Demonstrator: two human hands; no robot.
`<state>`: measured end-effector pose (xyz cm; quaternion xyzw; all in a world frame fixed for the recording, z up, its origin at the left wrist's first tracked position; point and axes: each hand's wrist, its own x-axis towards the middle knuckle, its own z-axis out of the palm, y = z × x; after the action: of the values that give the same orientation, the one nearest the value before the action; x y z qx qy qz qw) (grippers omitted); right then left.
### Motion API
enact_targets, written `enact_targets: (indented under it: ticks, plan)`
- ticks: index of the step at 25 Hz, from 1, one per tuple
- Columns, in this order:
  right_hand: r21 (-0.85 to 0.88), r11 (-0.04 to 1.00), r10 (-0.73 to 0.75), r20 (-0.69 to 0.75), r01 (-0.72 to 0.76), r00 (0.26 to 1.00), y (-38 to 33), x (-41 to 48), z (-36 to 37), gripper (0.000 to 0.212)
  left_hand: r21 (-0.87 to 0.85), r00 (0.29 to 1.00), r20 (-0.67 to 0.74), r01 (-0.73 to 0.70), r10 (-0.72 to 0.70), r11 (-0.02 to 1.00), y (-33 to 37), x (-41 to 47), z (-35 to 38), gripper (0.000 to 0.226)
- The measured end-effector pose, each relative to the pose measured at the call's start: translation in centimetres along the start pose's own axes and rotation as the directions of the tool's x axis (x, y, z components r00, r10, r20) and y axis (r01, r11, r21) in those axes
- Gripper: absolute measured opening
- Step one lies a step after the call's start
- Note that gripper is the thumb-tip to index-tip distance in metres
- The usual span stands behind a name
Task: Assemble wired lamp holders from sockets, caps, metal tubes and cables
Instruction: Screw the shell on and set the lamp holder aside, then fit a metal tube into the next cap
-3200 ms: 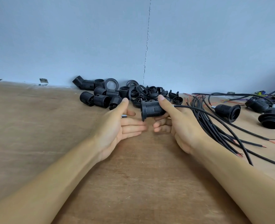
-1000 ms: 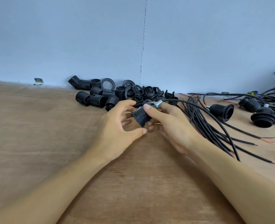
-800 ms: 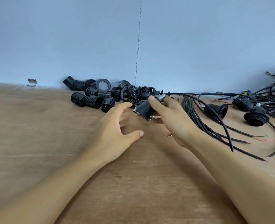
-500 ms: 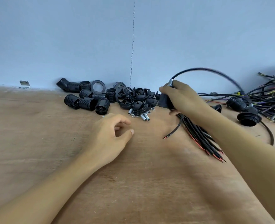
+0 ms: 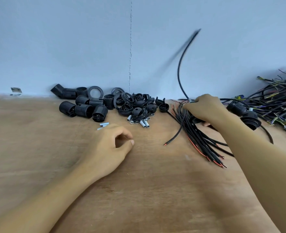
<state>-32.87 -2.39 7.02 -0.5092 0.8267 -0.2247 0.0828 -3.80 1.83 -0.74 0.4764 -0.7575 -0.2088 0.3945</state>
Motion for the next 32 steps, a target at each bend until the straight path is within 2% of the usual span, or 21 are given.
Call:
enact_targets:
  ticks: [3, 10, 13, 16, 18, 20, 22, 23, 28, 30, 32]
  plan:
    - [-0.047, 0.998, 0.043, -0.107, -0.048, 0.993, 1.9, 0.4, -0.1, 0.033, 0.009, 1.000, 0.007, 0.001, -0.001, 1.000, -0.1, 0.0, 0.0, 0.015]
    - [-0.213, 0.968, 0.090, -0.210, -0.135, 0.974, 4.0, 1.2, 0.5, 0.032, 0.030, 1.000, 0.010, -0.017, 0.017, 0.999, 0.1, 0.0, 0.0, 0.015]
    - [-0.233, 0.960, 0.099, -0.236, -0.155, 0.967, 4.2, 1.5, 0.6, 0.033, 0.028, 1.000, 0.014, -0.015, 0.014, 1.000, 0.2, 0.0, 0.0, 0.016]
    - [-0.278, 0.951, 0.059, -0.268, -0.135, 0.962, 4.7, 1.5, 0.0, 0.033, 0.038, 1.000, 0.016, -0.008, 0.007, 0.999, 0.3, 0.0, -0.1, 0.017]
    - [-0.393, 0.911, 0.008, -0.288, -0.125, 0.958, 4.8, 1.0, 0.0, 0.033, 0.045, 1.000, 0.018, -0.006, 0.005, 0.999, 0.3, 0.0, -0.2, 0.016]
    - [-0.498, 0.865, -0.111, -0.309, -0.061, 0.945, 4.9, 0.3, 0.7, 0.032, 0.046, 1.000, 0.020, 0.000, -0.001, 0.999, 0.5, -0.1, -0.2, 0.014]
    - [-0.564, 0.824, -0.255, -0.281, 0.056, 0.925, 4.8, -0.3, 1.5, 0.029, 0.046, 1.000, 0.026, 0.004, -0.005, 0.999, 0.5, -0.2, -0.2, 0.013]
    - [-0.568, 0.818, -0.282, -0.252, 0.094, 0.926, 4.6, -0.5, 2.0, 0.030, 0.049, 1.000, 0.031, 0.002, -0.004, 0.999, 0.5, -0.2, -0.2, 0.013]
    - [-0.598, 0.800, -0.179, -0.150, 0.055, 0.972, 3.2, -0.1, 2.9, 0.036, 0.067, 0.999, 0.036, -0.001, -0.002, 0.998, 0.5, -0.2, -0.2, 0.012]
    - [-0.538, 0.837, -0.174, -0.096, 0.096, 0.980, 2.9, 0.2, 3.0, 0.035, 0.065, 0.999, 0.042, -0.001, -0.002, 0.998, 0.4, -0.1, -0.2, 0.013]
    - [-0.407, 0.899, -0.196, -0.044, 0.161, 0.980, 2.8, 0.4, 3.2, 0.033, 0.064, 0.999, 0.045, -0.002, -0.001, 0.998, 0.3, -0.1, -0.1, 0.013]
